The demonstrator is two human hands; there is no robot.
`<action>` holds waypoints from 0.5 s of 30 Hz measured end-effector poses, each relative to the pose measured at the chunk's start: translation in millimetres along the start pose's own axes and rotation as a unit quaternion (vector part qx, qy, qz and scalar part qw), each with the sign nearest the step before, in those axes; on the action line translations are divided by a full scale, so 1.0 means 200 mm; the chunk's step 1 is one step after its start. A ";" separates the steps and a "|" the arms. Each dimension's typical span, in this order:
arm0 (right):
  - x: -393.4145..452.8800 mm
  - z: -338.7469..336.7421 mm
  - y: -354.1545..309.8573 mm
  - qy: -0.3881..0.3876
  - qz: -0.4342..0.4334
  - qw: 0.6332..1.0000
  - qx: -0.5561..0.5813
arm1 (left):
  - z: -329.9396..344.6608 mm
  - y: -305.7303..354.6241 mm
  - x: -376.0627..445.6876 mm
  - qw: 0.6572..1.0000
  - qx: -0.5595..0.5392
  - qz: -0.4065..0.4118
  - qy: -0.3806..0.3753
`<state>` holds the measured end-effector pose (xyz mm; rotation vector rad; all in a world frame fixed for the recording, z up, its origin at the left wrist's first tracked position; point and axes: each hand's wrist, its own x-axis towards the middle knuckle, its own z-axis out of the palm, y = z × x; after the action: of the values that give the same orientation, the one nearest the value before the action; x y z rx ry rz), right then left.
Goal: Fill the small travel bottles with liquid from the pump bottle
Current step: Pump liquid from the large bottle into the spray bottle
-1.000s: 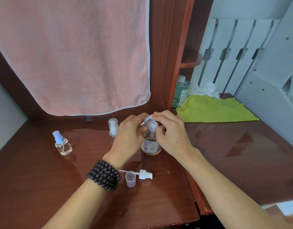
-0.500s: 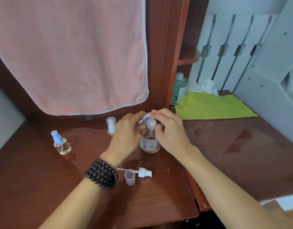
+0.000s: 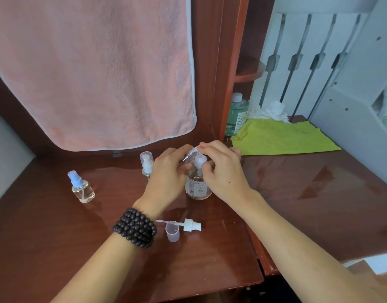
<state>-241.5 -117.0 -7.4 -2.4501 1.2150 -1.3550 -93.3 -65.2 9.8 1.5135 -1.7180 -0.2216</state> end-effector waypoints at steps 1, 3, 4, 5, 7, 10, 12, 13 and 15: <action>0.00 0.00 0.00 0.004 -0.003 1.000 0.001 | 0.00 0.00 0.00 1.000 -0.001 0.003 0.001; 0.00 -0.01 0.01 0.009 -0.008 1.000 -0.001 | 0.00 0.01 0.00 1.000 0.005 0.006 0.003; 0.00 -0.01 0.01 0.009 -0.009 1.000 -0.006 | 0.00 0.00 0.01 1.000 0.007 0.004 0.003; 0.00 -0.01 0.01 0.009 -0.010 1.000 -0.009 | 0.00 0.00 0.01 1.000 0.008 0.003 0.003; 0.01 0.00 0.01 0.006 -0.010 1.000 -0.014 | 0.01 -0.01 0.01 1.000 0.015 0.001 0.003; 0.00 0.01 0.02 -0.004 -0.016 1.000 -0.018 | 0.03 -0.01 0.00 1.000 0.019 -0.001 0.006; 0.00 0.01 0.01 -0.011 -0.014 1.000 -0.013 | 0.04 -0.02 -0.01 1.000 0.010 -0.004 0.012; 0.01 0.01 0.01 -0.011 -0.011 1.000 -0.008 | 0.04 -0.02 -0.01 1.000 0.008 -0.004 0.012; 0.01 0.00 0.01 -0.004 -0.009 1.000 -0.001 | 0.03 -0.01 0.00 1.000 0.010 -0.005 0.007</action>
<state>-242.0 -119.8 -7.5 -2.4719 1.1967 -1.3463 -95.6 -67.7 4.6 1.5344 -1.7071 -0.1982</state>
